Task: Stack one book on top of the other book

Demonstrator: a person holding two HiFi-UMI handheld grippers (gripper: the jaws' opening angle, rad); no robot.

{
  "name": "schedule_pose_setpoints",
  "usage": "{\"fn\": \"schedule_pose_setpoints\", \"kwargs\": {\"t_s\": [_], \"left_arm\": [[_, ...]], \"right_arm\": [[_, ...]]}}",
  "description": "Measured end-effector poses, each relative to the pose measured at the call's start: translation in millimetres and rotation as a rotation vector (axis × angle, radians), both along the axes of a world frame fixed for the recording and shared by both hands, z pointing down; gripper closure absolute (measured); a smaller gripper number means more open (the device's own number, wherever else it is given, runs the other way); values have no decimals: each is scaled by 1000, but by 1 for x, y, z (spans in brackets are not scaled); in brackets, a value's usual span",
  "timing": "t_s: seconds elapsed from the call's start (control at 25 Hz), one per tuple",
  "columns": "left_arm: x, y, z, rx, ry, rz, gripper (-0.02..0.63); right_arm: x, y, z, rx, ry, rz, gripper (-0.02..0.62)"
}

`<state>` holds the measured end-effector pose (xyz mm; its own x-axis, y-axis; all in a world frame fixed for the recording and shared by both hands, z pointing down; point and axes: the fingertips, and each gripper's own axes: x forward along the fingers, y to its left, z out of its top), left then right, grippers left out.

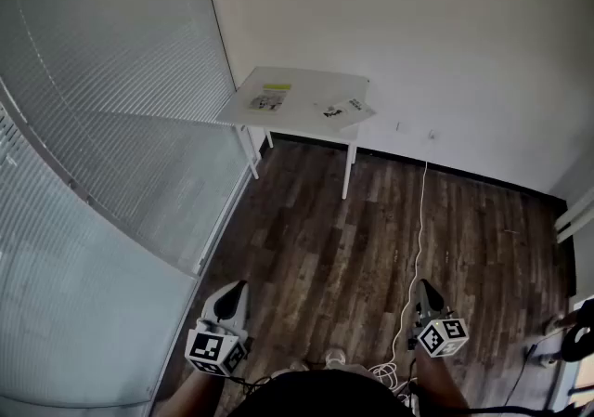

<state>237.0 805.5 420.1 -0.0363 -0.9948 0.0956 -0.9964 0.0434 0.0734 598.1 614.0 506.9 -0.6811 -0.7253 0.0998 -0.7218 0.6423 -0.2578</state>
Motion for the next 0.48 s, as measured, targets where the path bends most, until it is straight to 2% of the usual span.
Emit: {"fn": "schedule_pose_setpoints", "kwargs": {"t_s": [0.32,0.48], "left_arm": [[24,-34,-21,63,-15,14,601],[36,-41,-18,42,-18,20,601]], "right_arm": [[9,-7,14,-17,-5,-37,594],[18,-13,18,-27,-12,-42,594]]}}
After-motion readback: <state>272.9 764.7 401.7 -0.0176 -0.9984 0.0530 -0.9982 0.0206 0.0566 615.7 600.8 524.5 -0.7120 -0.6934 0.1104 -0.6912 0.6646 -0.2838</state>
